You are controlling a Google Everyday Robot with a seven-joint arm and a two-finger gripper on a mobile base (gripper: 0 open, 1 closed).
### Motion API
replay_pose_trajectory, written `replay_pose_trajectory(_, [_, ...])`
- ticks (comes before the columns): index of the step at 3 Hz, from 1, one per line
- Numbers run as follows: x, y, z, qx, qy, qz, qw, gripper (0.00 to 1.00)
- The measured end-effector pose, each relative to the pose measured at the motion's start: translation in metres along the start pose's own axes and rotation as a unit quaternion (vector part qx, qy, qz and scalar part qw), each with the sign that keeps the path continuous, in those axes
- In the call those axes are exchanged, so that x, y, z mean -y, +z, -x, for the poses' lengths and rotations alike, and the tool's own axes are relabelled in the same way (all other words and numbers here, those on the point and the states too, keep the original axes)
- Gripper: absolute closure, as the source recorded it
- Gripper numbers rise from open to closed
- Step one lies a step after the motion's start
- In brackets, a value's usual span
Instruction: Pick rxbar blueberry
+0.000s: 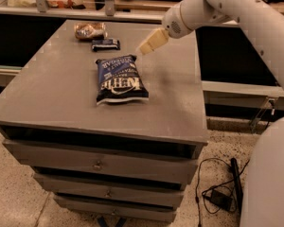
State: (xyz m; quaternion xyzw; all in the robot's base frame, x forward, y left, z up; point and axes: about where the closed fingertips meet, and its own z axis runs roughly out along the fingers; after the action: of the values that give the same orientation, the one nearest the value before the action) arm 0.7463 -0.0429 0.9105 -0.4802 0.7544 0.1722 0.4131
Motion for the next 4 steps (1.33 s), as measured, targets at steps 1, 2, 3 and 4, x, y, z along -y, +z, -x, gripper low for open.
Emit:
replay_pose_trajectory(1, [0.017,0.022,0.016,0.055,0.013,-0.033,0.9979,0.00])
replay_pose_trajectory(2, [0.034,0.043,0.039,0.113,0.025,-0.050,0.9921,0.00])
replay_pose_trajectory(3, [0.041,0.067,0.059,0.130,0.026,-0.043,0.9902,0.00])
replay_pose_trajectory(4, [0.026,0.097,0.063,0.113,0.017,-0.005,0.9934,0.00])
